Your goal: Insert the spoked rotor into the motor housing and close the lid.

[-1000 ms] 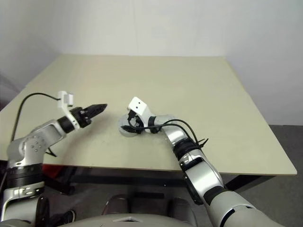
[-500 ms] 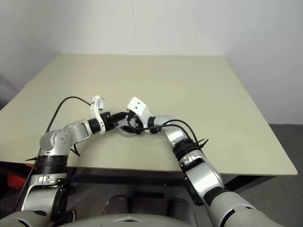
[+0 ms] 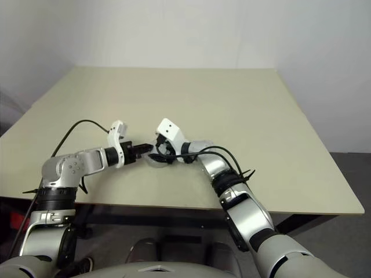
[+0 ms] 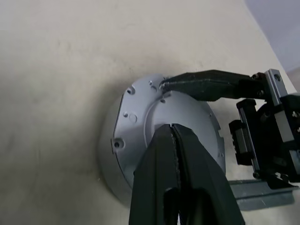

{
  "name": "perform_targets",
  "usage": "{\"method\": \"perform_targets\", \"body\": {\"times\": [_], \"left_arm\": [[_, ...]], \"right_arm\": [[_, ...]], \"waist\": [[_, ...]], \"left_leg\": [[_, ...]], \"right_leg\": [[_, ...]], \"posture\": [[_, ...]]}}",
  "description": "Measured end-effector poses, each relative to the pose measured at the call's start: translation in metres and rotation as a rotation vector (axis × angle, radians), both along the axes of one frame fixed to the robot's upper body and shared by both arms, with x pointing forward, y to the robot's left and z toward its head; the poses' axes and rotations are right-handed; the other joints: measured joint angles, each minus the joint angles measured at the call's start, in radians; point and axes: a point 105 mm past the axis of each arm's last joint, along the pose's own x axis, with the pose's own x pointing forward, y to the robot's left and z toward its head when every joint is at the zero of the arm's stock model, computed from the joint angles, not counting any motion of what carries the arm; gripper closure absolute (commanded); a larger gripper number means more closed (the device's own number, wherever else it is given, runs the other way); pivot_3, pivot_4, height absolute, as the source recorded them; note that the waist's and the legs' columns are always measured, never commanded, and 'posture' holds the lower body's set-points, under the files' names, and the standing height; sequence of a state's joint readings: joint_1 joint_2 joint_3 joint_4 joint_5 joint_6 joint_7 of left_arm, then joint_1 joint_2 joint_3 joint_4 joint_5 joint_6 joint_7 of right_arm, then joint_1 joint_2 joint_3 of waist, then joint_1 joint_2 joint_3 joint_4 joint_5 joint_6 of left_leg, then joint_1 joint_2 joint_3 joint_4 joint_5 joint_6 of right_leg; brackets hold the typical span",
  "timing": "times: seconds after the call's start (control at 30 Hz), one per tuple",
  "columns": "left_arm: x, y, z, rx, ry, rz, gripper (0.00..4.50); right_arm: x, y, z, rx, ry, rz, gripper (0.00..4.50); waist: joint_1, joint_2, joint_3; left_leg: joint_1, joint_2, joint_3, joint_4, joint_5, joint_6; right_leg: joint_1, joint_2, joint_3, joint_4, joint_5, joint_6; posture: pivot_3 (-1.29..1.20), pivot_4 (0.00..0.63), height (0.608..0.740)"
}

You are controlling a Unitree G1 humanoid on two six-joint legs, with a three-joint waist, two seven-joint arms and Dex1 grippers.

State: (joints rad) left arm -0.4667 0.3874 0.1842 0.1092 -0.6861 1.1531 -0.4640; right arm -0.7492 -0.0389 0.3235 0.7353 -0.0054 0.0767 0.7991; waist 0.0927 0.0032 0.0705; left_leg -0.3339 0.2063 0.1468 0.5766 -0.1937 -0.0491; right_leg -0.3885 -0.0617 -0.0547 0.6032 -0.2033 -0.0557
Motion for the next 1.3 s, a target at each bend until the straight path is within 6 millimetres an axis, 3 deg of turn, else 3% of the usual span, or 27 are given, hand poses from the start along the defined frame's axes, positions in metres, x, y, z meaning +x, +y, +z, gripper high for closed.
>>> {"method": "perform_targets", "body": {"times": [0.87, 1.0, 1.3], "left_arm": [[0.002, -0.001, 0.002, -0.031, 0.090, 0.019, 4.44], [0.002, -0.001, 0.002, -0.032, 0.091, 0.020, 4.50], [0.003, 0.004, 0.001, -0.022, 0.108, 0.034, 4.50]], "right_arm": [[0.001, -0.003, 0.001, -0.003, 0.027, -0.017, 1.28], [0.001, -0.008, 0.002, -0.008, 0.029, -0.010, 0.02], [-0.007, -0.010, 0.009, 0.002, 0.026, 0.053, 0.02]], "waist": [[0.001, 0.004, 0.002], [0.002, 0.004, 0.002], [0.003, 0.004, 0.001]], "left_leg": [[-0.001, -0.001, 0.000, -0.012, 0.000, 0.000], [-0.001, -0.002, 0.001, -0.012, 0.000, 0.000], [-0.005, -0.001, 0.001, -0.012, 0.000, 0.000]], "right_leg": [[0.004, -0.002, -0.003, -0.019, -0.001, 0.002], [0.004, -0.004, -0.003, -0.019, -0.001, 0.002], [0.002, -0.004, -0.003, -0.014, 0.000, 0.001]], "posture": [[0.00, 0.000, 0.740], [0.00, 0.000, 0.740], [0.00, 0.000, 0.740]]}}
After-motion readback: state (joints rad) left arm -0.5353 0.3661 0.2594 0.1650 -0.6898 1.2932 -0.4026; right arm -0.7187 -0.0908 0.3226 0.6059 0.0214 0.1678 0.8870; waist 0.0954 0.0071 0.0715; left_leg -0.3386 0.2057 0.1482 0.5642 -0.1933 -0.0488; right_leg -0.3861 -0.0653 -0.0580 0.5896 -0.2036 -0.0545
